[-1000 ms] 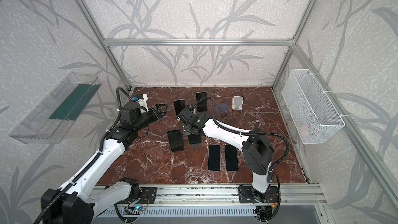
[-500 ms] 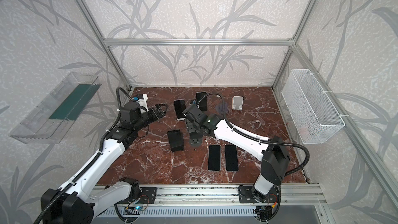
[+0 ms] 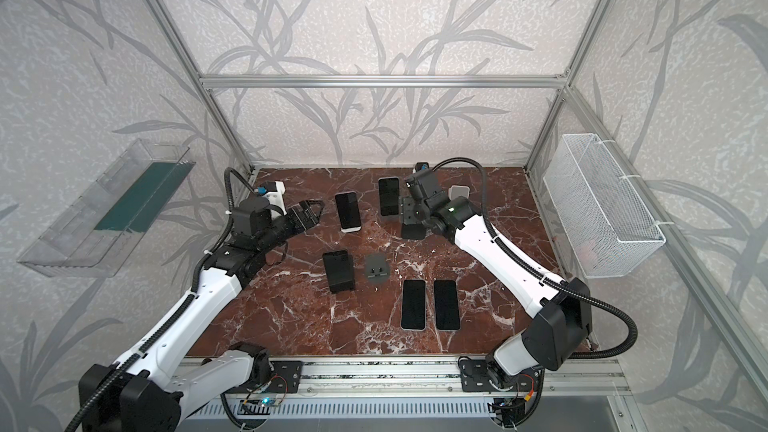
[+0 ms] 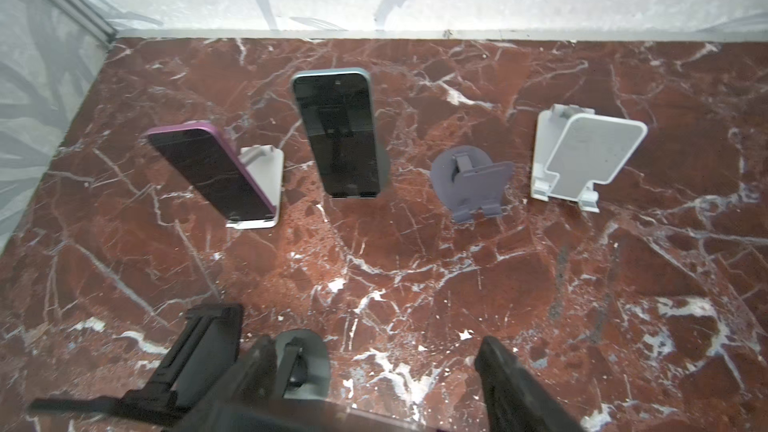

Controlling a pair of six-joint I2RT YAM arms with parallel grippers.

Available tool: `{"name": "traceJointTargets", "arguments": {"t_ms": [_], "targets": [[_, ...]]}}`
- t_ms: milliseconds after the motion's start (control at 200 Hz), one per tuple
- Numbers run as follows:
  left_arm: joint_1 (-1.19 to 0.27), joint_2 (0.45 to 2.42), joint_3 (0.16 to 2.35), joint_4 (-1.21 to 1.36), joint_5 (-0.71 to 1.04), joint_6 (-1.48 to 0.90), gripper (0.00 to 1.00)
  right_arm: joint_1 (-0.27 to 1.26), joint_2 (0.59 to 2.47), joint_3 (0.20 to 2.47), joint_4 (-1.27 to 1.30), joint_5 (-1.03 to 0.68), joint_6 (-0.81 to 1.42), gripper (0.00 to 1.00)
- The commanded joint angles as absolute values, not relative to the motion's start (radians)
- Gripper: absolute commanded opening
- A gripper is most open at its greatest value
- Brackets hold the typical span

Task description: Remove the phone from the phone stand

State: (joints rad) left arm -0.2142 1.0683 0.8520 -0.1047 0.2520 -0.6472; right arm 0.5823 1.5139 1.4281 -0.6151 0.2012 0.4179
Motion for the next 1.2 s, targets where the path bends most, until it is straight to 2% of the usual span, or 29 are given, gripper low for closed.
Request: {"name": "traceJointTargets", "arguments": {"t_ms": [0,300,490,1195], "targets": [[-0.211,1.051,0.862,-0.107,0.244,-0.638,0.92,0.542,1.551,1.421,-0.624,0.111,0.380,0.71],[-0.210,1.058,0.868,-0.120,0.232,-0.625,0.92,0.491,1.759,1.462,-0.604,-0.068,0.363,0.70],[-0.210,1.058,0.868,-0.129,0.220,-0.616,0.92,0.459,1.883,1.534,-0.673,-0.123,0.353,0.70],[-0.210,1.054,0.867,-0.121,0.224,-0.614,0.92,0.454,2.097,1.622,-0.733,-0.151,0.369,0.68]]}}
